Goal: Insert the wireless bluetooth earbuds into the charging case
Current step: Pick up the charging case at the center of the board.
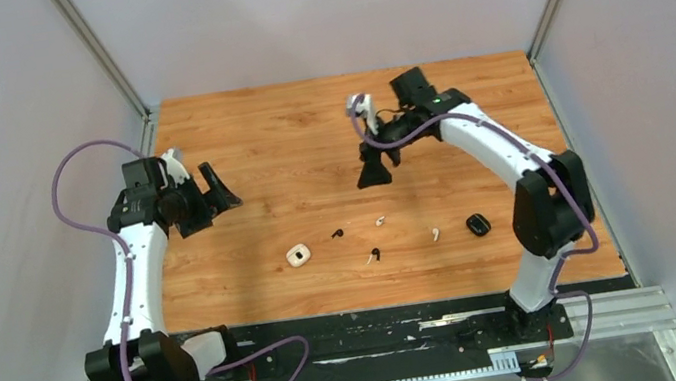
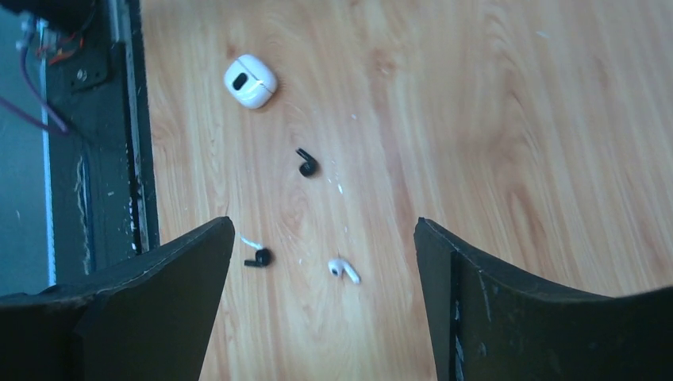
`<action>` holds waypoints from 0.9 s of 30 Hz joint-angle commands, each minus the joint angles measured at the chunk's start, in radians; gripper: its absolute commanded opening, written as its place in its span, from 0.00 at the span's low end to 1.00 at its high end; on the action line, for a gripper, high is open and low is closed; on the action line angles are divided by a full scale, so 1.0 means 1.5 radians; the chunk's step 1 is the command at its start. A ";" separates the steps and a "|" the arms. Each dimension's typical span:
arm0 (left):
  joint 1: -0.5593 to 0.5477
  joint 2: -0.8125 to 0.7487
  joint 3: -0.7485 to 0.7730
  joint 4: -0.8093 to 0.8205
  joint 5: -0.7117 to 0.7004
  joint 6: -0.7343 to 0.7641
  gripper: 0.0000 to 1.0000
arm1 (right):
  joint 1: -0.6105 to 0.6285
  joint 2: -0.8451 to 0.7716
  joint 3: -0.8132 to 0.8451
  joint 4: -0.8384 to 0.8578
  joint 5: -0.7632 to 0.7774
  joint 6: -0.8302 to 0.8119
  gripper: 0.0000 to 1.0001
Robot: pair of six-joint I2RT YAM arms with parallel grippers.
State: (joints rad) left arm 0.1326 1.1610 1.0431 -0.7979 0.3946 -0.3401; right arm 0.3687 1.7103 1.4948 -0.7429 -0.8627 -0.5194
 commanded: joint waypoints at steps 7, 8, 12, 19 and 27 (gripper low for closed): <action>0.073 -0.063 -0.067 -0.039 0.023 -0.036 1.00 | 0.201 0.174 0.106 -0.073 -0.015 -0.420 0.84; 0.079 -0.066 -0.072 -0.041 0.027 -0.043 1.00 | 0.214 0.192 0.116 -0.068 -0.011 -0.432 0.84; 0.108 -0.078 -0.083 -0.047 0.041 -0.057 1.00 | 0.260 0.273 0.173 -0.057 -0.007 -0.464 0.87; 0.124 -0.087 -0.082 -0.056 0.028 -0.057 1.00 | 0.316 0.359 0.231 -0.026 0.032 -0.478 0.85; 0.124 -0.079 -0.087 -0.036 0.036 -0.079 0.99 | 0.338 0.367 0.209 0.005 0.055 -0.449 0.77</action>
State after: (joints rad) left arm 0.3092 1.0466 0.9112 -0.8719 0.4290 -0.4240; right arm 0.8658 2.2669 1.7943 -0.7887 -0.7784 -1.1839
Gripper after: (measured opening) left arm 0.994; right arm 0.782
